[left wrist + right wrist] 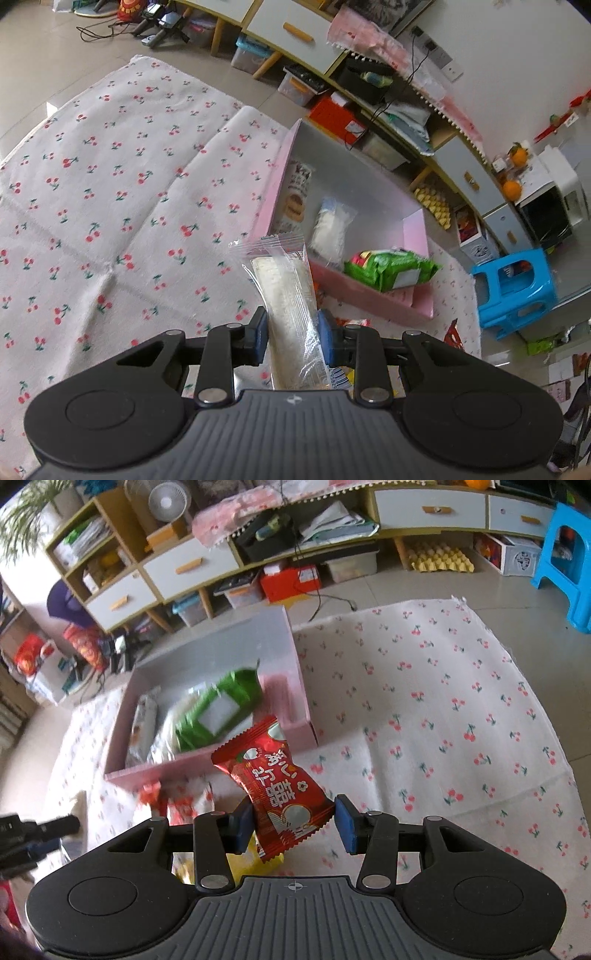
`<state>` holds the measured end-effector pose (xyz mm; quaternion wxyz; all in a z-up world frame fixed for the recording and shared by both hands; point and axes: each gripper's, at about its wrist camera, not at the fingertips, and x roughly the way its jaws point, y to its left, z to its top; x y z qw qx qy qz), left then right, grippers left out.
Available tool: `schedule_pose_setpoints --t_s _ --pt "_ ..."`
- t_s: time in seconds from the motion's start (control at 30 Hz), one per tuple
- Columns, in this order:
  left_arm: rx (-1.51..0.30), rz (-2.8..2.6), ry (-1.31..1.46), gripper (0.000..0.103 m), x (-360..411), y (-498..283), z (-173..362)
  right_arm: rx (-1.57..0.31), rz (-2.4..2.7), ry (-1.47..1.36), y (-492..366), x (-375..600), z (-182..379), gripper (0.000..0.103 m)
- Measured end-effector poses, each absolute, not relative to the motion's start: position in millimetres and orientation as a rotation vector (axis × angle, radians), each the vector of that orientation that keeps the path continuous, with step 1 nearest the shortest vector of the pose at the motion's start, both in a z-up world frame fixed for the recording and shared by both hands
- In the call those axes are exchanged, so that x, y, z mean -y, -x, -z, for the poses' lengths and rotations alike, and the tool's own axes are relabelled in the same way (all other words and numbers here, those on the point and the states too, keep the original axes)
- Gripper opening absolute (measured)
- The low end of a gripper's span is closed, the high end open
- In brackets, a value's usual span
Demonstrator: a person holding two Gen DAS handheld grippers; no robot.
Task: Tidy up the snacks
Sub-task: 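Carry both held bags up and over the pink box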
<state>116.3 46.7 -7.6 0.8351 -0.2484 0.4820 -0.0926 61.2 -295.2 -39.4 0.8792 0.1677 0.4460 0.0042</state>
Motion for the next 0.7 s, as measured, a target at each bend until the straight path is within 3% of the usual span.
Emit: schedule_pose_setpoints --t_s 0.47,0.7 --pt "-0.928 0.223 0.531 0.026 -26 -152 3 -0.88 0.044 -0.516 -111 298 37 0.044" --pt "-0.898 0.236 0.455 0.026 -14 -188 6 -0.845 0.062 -0.447 -140 295 32 0.044"
